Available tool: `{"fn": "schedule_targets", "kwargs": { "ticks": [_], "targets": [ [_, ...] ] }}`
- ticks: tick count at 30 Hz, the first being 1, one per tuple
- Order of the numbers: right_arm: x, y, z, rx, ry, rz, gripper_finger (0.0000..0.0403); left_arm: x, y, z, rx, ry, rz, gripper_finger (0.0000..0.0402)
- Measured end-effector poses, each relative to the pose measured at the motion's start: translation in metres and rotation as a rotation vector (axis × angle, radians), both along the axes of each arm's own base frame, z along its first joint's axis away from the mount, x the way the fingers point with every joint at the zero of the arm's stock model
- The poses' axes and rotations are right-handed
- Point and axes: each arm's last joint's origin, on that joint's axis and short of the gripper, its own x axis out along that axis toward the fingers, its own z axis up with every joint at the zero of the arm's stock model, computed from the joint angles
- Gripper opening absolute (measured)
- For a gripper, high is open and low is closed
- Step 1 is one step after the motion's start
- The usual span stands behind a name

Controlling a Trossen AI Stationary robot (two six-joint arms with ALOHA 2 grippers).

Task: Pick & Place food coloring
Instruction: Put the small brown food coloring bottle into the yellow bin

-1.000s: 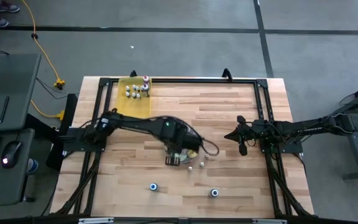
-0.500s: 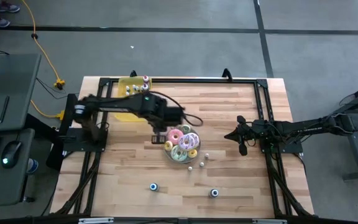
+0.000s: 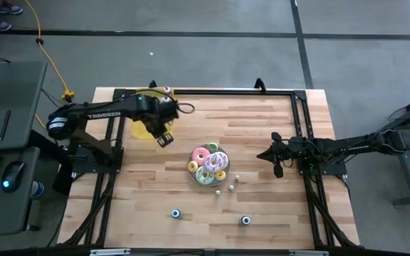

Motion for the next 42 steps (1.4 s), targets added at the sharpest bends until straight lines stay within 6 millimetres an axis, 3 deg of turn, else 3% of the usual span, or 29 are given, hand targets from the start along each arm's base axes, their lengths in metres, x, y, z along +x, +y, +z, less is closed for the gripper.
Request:
{"fn": "schedule_targets", "kwargs": {
  "ticks": [11,18,27,42],
  "targets": [
    [0.000,0.000,0.000,0.000,0.000,0.000,0.0000,-0.034,0.063,-0.021,0.064,0.070,0.142,0.0042],
    [0.000,0.000,0.000,0.000,0.000,0.000,0.0000,-0.057,0.093,-0.034,0.061,0.070,0.246,0.0042],
    [0.000,0.000,0.000,0.000,0.000,0.000,0.0000,-0.076,0.111,-0.056,-0.009,0.059,0.419,0.0042],
    [0.000,0.000,0.000,0.000,0.000,0.000,0.0000,-0.075,0.133,-0.090,-0.013,0.077,0.573,0.0042]
  ]
}}
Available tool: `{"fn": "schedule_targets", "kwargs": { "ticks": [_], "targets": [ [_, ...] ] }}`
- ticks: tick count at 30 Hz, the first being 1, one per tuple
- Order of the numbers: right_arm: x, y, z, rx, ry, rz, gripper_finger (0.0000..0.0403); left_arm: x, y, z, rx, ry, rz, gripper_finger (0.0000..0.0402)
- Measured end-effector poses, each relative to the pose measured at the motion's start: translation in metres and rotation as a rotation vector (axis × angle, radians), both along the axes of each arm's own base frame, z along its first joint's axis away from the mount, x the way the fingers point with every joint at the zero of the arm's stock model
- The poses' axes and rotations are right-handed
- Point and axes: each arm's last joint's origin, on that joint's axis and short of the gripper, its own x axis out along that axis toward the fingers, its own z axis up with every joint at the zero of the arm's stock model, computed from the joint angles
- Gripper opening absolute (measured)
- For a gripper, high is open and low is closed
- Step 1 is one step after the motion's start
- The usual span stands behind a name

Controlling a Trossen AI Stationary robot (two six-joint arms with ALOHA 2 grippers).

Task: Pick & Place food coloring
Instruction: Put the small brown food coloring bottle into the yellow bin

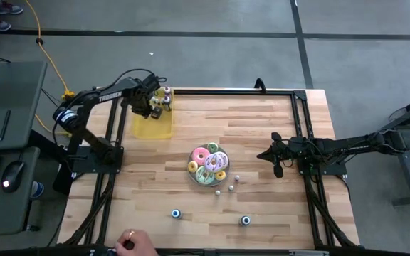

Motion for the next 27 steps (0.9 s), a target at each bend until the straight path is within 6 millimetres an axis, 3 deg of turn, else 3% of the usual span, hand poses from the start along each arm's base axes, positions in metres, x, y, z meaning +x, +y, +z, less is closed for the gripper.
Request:
{"fn": "schedule_targets", "kwargs": {
  "ticks": [20,27],
  "targets": [
    [0.0000,0.0000,0.0000,0.000,0.000,0.000,0.0000,0.0048,0.0081,-0.0103,0.060,0.009,0.090,0.0043],
    [0.0000,0.0000,0.0000,0.000,0.000,0.000,0.0000,0.0047,0.0081,-0.0103,0.062,0.012,0.090,0.0096]
  ]
}}
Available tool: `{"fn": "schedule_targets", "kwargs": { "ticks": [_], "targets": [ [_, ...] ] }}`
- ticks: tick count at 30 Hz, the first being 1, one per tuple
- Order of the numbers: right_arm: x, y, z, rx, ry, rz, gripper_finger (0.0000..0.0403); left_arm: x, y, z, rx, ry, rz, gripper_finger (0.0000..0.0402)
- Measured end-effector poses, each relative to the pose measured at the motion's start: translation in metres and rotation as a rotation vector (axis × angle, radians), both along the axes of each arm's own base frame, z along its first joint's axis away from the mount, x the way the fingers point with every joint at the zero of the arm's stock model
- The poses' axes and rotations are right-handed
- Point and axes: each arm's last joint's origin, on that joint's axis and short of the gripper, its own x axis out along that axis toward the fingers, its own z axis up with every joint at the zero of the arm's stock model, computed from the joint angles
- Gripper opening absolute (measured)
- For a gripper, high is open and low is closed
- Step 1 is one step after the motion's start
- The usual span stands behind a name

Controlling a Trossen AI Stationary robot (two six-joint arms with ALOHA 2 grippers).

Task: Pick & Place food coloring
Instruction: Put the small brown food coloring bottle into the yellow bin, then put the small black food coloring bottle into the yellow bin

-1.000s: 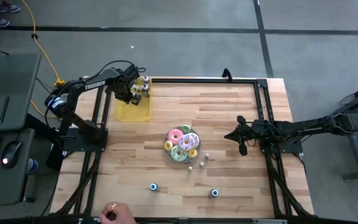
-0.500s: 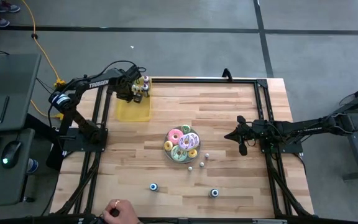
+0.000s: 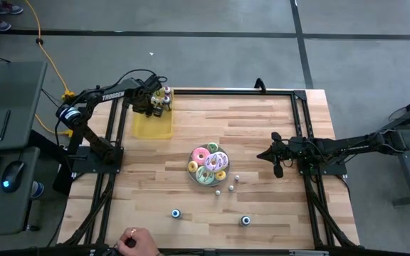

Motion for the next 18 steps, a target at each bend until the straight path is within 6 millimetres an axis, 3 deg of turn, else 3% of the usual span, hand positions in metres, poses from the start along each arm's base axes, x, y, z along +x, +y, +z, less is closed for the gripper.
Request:
{"fn": "schedule_targets", "kwargs": {
  "ticks": [5,10,18],
  "targets": [
    [0.000,0.000,0.000,0.000,0.000,0.000,0.0000,0.000,0.000,0.000,0.013,0.016,0.002,0.0133],
    [0.000,0.000,0.000,0.000,0.000,0.000,0.0000,-0.001,0.000,0.002,0.027,0.022,0.003,0.0142],
    [0.000,0.000,0.000,0.000,0.000,0.000,0.0000,-0.006,-0.007,0.030,0.131,-0.071,-0.032,0.0142]
  ]
}}
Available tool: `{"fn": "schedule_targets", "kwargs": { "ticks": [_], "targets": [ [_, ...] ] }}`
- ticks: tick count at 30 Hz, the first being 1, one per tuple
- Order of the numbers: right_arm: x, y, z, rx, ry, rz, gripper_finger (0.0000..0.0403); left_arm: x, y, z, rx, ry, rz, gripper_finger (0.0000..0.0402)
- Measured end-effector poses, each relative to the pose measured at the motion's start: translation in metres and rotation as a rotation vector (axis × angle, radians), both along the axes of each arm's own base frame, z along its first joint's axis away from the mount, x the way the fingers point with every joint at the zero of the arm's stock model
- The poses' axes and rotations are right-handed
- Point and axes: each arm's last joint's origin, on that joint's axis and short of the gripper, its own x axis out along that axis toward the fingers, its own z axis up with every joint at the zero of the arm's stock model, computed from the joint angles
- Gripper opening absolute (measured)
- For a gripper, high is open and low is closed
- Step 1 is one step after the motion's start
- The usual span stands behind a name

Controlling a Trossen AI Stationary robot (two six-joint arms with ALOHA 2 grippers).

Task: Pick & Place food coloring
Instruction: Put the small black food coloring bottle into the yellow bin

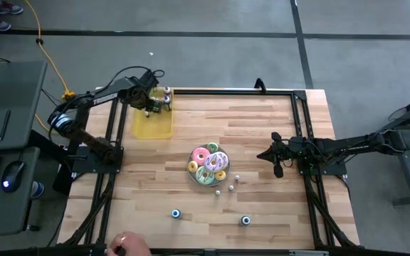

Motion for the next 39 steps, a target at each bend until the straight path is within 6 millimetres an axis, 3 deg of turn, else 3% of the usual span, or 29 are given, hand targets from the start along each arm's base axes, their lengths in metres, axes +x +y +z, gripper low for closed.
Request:
{"fn": "schedule_targets", "kwargs": {
  "ticks": [10,18,30,39],
  "targets": [
    [0.000,0.000,0.000,0.000,0.000,0.000,0.0000,-0.002,-0.030,0.058,0.159,-0.327,-0.203,0.0143],
    [0.000,0.000,0.000,0.000,0.000,0.000,0.0000,0.015,-0.051,0.109,0.247,-0.401,-0.385,0.0143],
    [0.000,0.000,0.000,0.000,0.000,0.000,0.0000,0.069,-0.102,0.155,0.269,-0.462,-0.715,0.0143],
    [0.000,0.000,0.000,0.000,0.000,0.000,0.0000,0.116,-0.149,0.163,0.221,-0.407,-0.846,0.0143]
  ]
}}
